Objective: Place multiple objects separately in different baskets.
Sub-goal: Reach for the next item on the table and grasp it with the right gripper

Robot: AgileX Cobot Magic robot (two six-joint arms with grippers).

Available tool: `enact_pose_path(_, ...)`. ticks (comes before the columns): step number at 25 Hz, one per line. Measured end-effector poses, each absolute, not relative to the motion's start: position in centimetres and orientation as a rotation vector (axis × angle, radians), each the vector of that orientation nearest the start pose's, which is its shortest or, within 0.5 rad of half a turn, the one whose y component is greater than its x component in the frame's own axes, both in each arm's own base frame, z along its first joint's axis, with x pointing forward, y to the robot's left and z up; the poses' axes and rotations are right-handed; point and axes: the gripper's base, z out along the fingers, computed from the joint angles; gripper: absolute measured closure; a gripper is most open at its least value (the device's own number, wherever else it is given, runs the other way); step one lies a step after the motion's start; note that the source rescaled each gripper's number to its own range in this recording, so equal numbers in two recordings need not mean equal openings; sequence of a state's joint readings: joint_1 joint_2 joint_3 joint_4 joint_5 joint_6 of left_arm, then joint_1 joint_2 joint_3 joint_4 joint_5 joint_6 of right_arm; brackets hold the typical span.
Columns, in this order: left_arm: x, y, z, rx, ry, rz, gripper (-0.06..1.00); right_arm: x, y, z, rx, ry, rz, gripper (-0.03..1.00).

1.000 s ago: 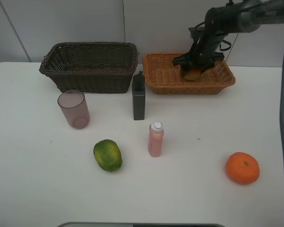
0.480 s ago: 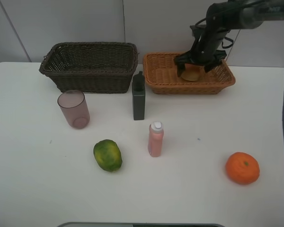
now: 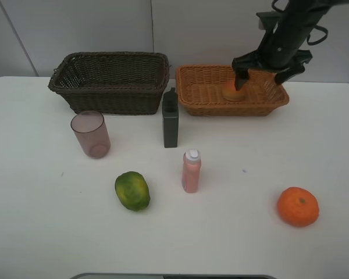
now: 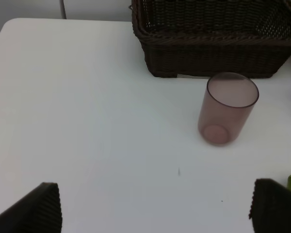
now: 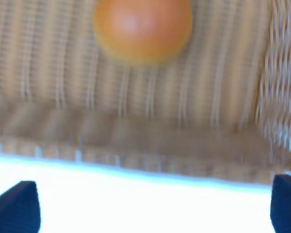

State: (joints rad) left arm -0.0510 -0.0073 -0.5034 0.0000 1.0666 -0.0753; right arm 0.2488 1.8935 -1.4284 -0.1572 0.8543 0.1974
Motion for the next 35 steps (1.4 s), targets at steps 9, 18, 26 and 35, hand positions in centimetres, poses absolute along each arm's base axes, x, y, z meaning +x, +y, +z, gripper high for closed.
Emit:
enact_pose_path(9, -0.7, 0.0, 27.8, -0.025, 2.04, -0.079, -0.05, 29.4, 6.4, 22.7, -0.07, 2.81, -0.059, -0.03)
enact_pose_path(18, -0.7, 0.0, 27.8, -0.025, 2.04, -0.079, -0.05, 23.1, 5.1, 20.9, -0.024, 2.882, -0.073, -0.03)
enact_pose_path(26, -0.7, 0.0, 27.8, -0.025, 2.04, -0.079, -0.05, 21.3, 5.3, 19.2, -0.034, 2.922, -0.108, -0.03)
enact_pose_path(35, -0.7, 0.0, 27.8, -0.025, 2.04, -0.079, -0.05, 20.5, 5.3, 18.0, -0.007, 2.922, -0.092, -0.03)
